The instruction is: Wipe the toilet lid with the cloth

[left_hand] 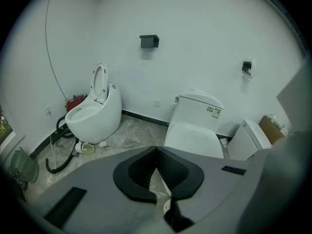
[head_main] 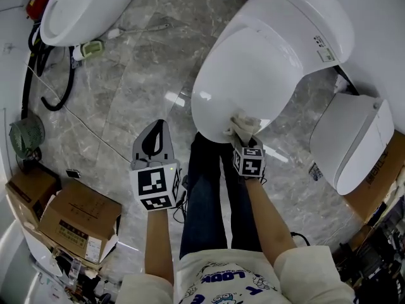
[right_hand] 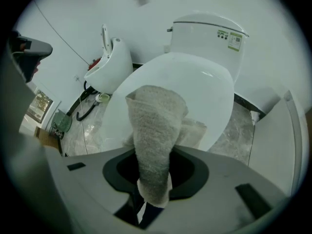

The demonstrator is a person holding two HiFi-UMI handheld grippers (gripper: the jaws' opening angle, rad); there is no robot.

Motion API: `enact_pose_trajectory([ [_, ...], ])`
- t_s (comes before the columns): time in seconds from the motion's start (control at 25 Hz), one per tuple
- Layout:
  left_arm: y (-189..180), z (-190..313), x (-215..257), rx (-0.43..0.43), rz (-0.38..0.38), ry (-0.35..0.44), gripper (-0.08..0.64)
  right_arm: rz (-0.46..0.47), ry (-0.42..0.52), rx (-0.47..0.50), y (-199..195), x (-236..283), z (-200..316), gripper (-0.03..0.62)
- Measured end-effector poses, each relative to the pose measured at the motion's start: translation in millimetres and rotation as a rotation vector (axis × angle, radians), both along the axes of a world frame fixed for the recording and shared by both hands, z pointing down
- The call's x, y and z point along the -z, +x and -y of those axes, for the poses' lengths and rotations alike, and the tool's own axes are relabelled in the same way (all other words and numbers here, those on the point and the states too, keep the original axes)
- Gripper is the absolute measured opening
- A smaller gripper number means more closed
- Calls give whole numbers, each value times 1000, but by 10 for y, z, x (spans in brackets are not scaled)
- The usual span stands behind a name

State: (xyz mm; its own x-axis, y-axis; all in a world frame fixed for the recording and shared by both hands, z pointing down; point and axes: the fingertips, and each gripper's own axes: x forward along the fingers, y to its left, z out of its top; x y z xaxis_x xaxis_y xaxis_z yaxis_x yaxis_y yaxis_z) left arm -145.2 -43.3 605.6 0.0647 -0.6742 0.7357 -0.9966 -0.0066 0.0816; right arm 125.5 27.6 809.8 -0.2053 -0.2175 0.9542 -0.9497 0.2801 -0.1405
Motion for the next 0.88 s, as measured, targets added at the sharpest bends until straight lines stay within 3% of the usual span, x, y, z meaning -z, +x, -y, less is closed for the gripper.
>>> enact_pose_trajectory([
  [0.36,-39,288,777,12,1,95,3,17,122,5,13,991,433,117],
  [0.88,193,715,2507,20,-13,297,3,80,507,54,-78,3248,1552,117],
])
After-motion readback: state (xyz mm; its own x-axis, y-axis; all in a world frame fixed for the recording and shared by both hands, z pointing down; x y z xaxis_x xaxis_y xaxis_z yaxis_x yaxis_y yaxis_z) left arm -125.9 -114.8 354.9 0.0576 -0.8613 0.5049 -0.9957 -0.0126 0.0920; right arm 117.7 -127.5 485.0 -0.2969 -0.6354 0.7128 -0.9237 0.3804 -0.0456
